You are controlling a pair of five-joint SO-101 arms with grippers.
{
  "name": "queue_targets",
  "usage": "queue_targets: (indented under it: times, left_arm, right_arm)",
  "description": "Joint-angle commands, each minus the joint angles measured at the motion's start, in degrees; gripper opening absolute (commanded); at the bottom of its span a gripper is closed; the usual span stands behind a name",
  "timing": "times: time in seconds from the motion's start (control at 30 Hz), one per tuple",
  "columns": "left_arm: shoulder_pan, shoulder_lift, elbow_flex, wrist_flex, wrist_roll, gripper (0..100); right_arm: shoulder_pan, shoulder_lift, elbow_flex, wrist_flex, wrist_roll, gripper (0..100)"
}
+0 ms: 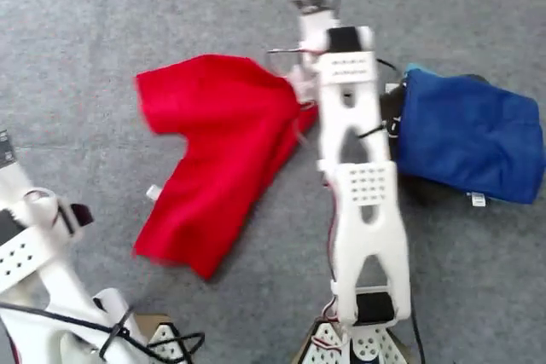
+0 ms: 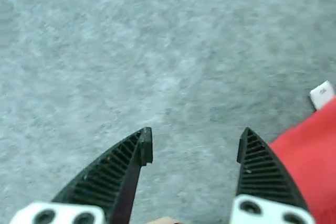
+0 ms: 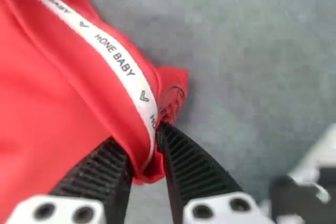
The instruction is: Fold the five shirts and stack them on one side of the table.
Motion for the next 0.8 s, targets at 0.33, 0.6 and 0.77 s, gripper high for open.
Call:
queue_targets:
  times: [0.33, 0.6, 0.77]
  left_arm:
    - [16.66, 22.95, -5.23, -6.86, 1.49, 27]
    - [17.54, 30.68, -4.97, -7.47, -5.71, 22]
    - [17.54, 30.77, -4.0, -7.12, -9.49, 25]
  right_arm:
    - [2.55, -14.46, 34.33, -12.92, 4.84, 1.7]
    - [1.67, -8.4, 31.69, -16.09, 4.84, 1.8]
    - [1.67, -7.52, 30.9, -15.82, 4.84, 1.8]
